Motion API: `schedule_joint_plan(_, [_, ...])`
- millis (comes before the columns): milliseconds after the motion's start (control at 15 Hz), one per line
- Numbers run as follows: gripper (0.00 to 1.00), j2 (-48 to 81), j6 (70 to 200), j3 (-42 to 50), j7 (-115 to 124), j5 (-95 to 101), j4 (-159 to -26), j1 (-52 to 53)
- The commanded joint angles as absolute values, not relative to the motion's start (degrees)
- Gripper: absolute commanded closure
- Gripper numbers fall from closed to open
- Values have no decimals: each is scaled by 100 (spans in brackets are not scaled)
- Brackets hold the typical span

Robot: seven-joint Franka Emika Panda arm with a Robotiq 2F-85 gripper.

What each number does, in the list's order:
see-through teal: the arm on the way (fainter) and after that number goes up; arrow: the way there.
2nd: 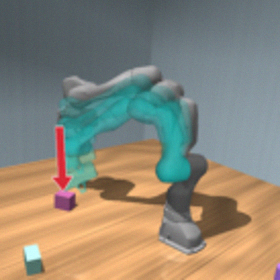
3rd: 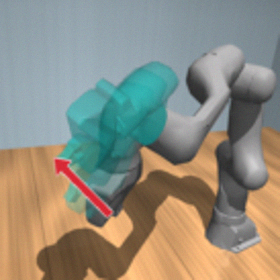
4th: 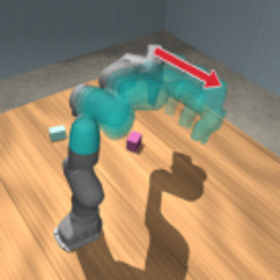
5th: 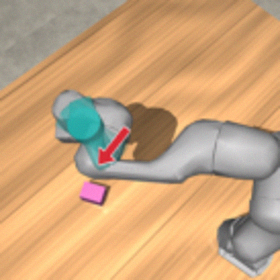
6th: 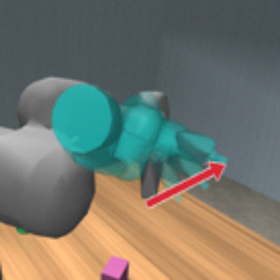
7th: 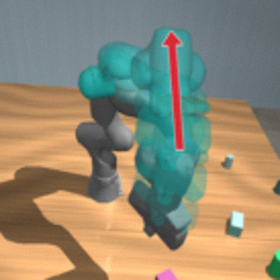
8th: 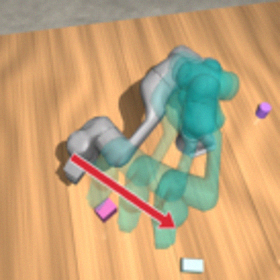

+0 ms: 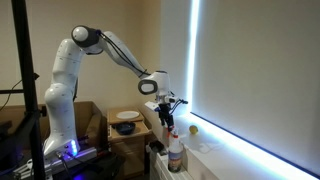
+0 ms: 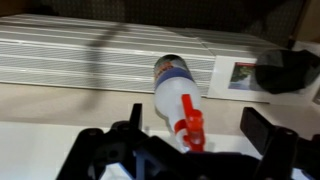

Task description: Put the spray bottle on the window sill

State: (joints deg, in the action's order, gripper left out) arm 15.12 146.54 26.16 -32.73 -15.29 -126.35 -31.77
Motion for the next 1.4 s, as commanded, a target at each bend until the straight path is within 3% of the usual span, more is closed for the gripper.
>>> schedule_joint_plan(0, [0, 1672, 14875, 2397, -3023, -1217, -12582, -3413])
schedule_joint_plan(733, [0, 2197, 15821, 1447, -2898, -1701, -12143, -3957])
schedule_joint_plan(1067, [0, 2063, 15777, 1409, -2639, -1498, -12245, -3941])
schedule_joint_plan(1333, [0, 2449, 16448, 1320, -2318, -1508, -12148, -3915])
